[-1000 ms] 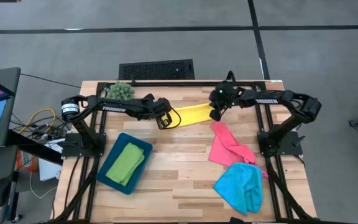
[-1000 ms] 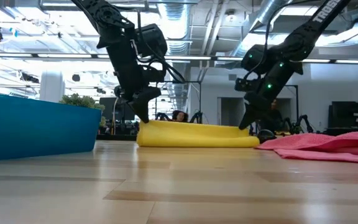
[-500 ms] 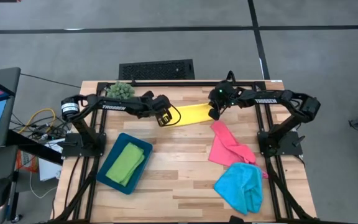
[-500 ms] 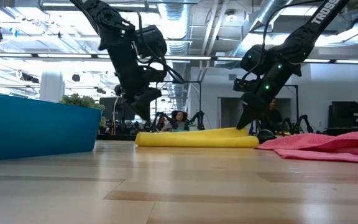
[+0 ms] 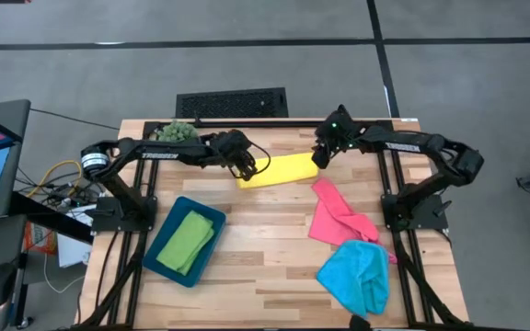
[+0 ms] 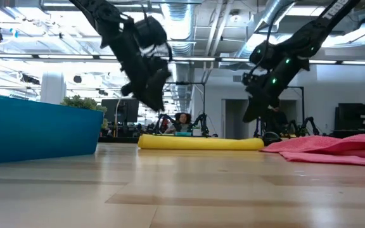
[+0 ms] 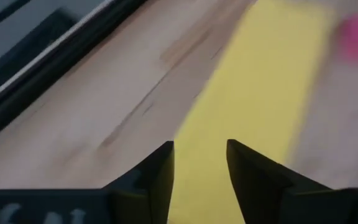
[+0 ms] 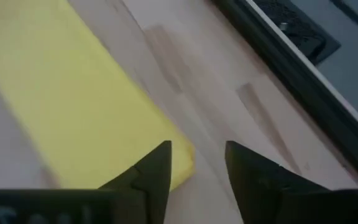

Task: Fold microfiber towels
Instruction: Fold the yellow microfiber towel

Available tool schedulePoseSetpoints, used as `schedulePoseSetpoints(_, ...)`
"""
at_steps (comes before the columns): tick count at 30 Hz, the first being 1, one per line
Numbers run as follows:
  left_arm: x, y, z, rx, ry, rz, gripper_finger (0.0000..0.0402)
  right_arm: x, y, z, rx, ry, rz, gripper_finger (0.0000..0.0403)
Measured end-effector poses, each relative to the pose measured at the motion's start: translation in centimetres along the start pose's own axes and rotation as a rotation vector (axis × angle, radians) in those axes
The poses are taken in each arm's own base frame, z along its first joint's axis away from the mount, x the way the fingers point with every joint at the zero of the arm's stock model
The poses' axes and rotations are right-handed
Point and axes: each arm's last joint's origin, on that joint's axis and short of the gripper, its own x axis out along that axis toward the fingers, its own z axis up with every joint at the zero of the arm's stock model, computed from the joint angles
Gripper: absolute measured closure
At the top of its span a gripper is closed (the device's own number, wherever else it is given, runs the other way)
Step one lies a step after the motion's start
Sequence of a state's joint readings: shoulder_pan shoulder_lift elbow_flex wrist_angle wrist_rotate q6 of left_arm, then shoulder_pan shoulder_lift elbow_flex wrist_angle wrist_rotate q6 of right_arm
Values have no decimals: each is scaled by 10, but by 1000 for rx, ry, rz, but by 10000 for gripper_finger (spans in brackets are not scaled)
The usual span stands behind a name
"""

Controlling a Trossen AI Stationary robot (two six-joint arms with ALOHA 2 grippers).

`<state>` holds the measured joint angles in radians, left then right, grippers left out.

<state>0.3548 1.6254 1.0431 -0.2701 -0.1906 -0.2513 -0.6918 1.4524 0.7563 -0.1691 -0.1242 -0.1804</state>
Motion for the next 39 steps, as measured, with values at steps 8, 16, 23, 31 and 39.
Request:
schedulePoseSetpoints(8,1,-29,12,-85,-197,-186,289,-15,1,-11,285,53,26,212)
schedulePoseSetpoints(16,46,-45,-3,-173,-147,-369,289,0,15,-23,421,151,49,197)
schedulePoseSetpoints(23,60,-44,-13,-174,-96,-306,289,26,26,-29,470,211,50,188)
schedulePoseSetpoints(31,62,-40,-21,-134,-44,-210,290,46,29,-34,511,266,38,186)
schedulePoseSetpoints(39,62,-38,-23,-126,-21,-190,290,51,35,-35,491,259,6,225)
